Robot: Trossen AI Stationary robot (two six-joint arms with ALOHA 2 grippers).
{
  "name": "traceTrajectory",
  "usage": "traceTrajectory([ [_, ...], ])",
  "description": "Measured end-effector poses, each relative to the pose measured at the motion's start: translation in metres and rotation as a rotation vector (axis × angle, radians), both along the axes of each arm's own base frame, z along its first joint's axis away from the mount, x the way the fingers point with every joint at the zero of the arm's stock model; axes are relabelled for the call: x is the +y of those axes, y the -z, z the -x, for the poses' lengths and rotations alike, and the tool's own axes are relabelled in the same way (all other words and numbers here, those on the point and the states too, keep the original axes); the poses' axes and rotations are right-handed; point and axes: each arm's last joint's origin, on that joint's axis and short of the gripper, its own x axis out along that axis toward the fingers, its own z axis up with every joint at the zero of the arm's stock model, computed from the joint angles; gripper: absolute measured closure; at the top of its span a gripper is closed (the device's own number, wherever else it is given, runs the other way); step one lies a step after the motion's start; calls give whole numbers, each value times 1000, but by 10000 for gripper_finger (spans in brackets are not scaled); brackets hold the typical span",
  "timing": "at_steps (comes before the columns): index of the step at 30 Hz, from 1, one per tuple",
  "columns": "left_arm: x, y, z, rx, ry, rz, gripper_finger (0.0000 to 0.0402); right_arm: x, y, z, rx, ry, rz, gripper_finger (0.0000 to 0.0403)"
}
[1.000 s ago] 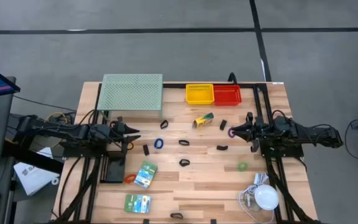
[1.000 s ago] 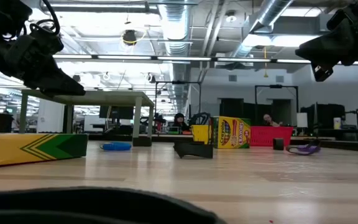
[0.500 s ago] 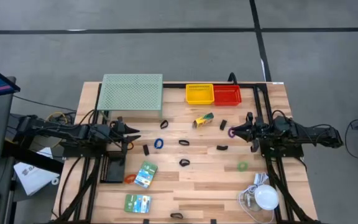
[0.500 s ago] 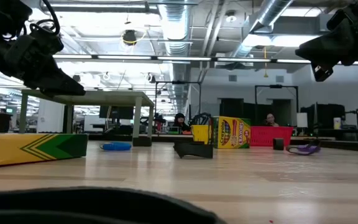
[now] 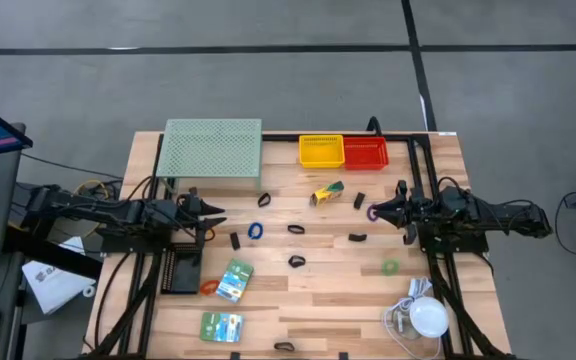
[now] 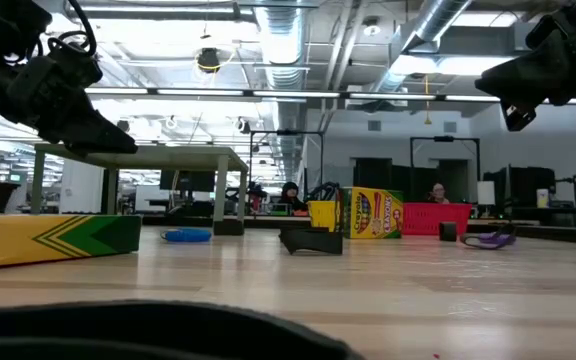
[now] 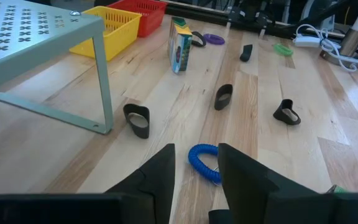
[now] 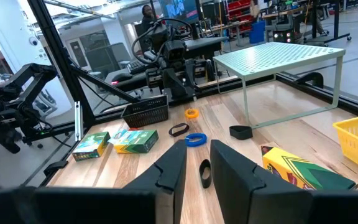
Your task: Pick & Place Office Desk Supplies
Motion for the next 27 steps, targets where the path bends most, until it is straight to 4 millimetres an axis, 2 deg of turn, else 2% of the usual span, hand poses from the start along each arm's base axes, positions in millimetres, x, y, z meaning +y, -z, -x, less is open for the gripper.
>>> traceTrajectory([
  [5, -1, -13, -4, -160, -8, 64, 284, 0, 0, 0, 0, 0, 0, 332],
  [10, -3, -32, -7, -418, 12, 433, 284, 0, 0, 0, 0, 0, 0, 332],
  [16, -3, -41, -7, -556, -5, 718, 284, 0, 0, 0, 0, 0, 0, 332],
  [27, -3, -55, -6, -717, 35, 783, 284, 0, 0, 0, 0, 0, 0, 332],
])
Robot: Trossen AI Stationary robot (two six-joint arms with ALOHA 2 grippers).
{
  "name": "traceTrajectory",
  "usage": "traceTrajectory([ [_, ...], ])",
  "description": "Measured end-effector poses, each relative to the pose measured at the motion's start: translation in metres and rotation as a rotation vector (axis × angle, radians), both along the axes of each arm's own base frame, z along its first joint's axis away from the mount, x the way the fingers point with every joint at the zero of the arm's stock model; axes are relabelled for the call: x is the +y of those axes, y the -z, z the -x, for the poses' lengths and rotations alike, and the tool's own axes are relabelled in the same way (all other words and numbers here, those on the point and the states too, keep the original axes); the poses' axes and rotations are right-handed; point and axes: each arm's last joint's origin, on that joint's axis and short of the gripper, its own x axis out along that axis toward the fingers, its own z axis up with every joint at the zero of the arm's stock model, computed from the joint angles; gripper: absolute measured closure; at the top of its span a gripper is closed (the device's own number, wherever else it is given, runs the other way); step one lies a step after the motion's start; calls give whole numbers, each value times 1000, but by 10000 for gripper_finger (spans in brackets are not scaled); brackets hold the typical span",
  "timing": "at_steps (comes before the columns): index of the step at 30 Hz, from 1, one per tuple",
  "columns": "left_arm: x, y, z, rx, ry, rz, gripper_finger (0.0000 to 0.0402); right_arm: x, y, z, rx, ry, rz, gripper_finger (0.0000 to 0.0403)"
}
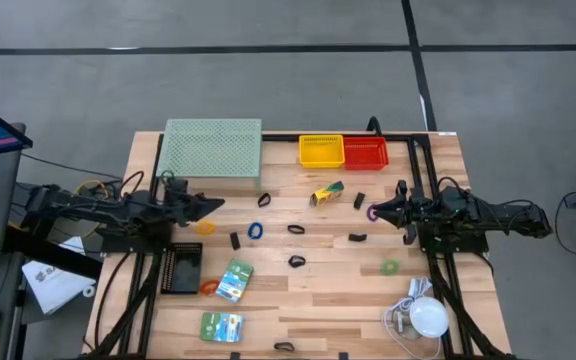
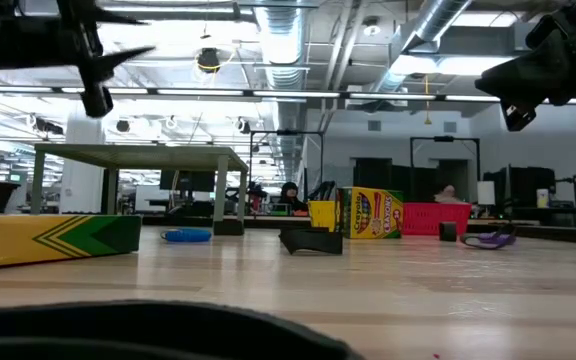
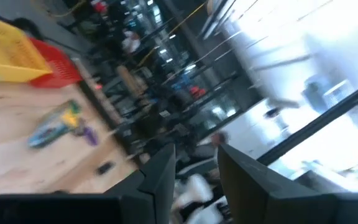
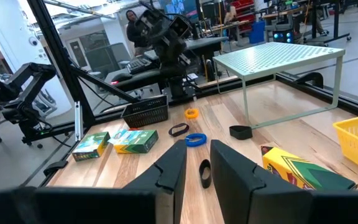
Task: Pick & Place Office Desk Supplies
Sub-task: Put the yellow crayon box into the black basket
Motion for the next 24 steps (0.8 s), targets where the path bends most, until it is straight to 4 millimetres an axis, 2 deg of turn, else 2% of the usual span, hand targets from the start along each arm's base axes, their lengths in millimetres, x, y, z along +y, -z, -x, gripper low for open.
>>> traceTrajectory([
  [4, 1, -6, 0, -77, -14, 41, 284, 0, -2, 0, -20, 5, 26, 332],
  [6, 1, -8, -1, -103, -35, 68, 284, -1, -9, 0, -94, 7, -69, 332],
  [9, 1, -10, -3, -123, -50, 76, 284, -3, -23, 2, -265, 47, -243, 332],
  [12, 2, -9, -6, -122, -70, 85, 284, -7, -41, 8, -478, 131, -337, 332],
  [15, 2, -7, -10, -105, -105, 113, 284, -9, -56, 17, -682, 145, -415, 332],
  [19, 2, -5, -18, -54, -127, 114, 279, -8, -68, 26, -830, 93, -418, 332],
  [24, -1, -15, -36, -8, -102, 120, 247, -7, -71, 29, -874, 45, -403, 332],
])
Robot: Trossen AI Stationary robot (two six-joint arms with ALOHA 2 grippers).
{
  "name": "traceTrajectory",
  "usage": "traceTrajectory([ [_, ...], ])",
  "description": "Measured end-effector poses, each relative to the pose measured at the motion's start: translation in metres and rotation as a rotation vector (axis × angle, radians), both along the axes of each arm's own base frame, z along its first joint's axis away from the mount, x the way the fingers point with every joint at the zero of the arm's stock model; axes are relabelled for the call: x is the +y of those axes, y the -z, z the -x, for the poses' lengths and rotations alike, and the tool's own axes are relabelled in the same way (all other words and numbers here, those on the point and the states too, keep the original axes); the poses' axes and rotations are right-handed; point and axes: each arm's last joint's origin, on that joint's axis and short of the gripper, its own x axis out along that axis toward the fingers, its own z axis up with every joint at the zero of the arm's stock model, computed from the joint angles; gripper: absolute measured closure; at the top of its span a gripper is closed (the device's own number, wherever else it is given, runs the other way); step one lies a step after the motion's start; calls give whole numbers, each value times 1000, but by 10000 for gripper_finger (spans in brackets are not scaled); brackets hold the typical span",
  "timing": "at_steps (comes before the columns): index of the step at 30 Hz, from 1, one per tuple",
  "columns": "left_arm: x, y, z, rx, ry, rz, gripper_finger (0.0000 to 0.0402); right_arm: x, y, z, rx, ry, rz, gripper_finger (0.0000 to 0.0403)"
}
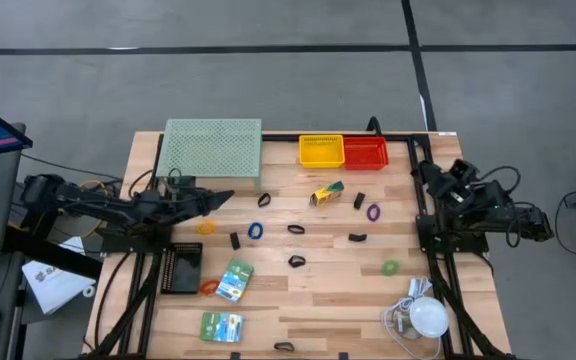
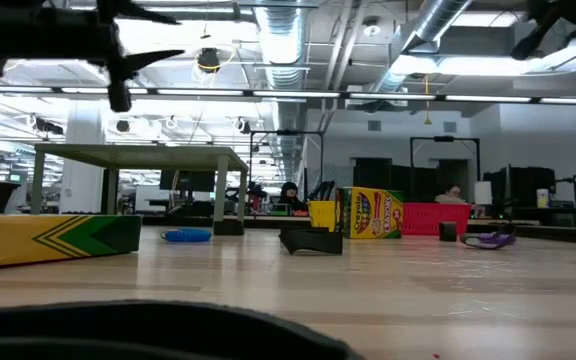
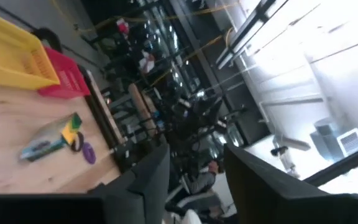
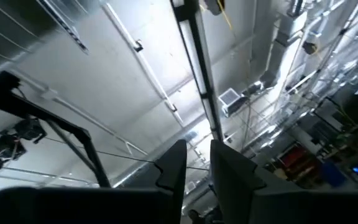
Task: Pick & Place Office Desk Supplies
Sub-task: Put the yellow crayon box into the black basket
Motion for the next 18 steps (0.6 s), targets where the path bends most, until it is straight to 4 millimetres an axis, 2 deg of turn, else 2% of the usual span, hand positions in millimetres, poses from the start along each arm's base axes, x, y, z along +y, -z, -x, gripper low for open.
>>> traceTrajectory([
  [3, -4, -22, -19, -4, 46, -56, 222, 1, -5, 4, -64, -5, 36, 332],
  [8, -15, -65, -59, 40, 105, -304, 195, 2, -16, 12, -172, 92, 130, 332],
  [12, -20, -90, -89, 197, 123, -491, 187, 2, -32, 13, -164, 161, 165, 332],
  [18, -21, -128, -111, 464, 109, -756, 190, 5, -67, 2, -112, 128, 257, 332],
])
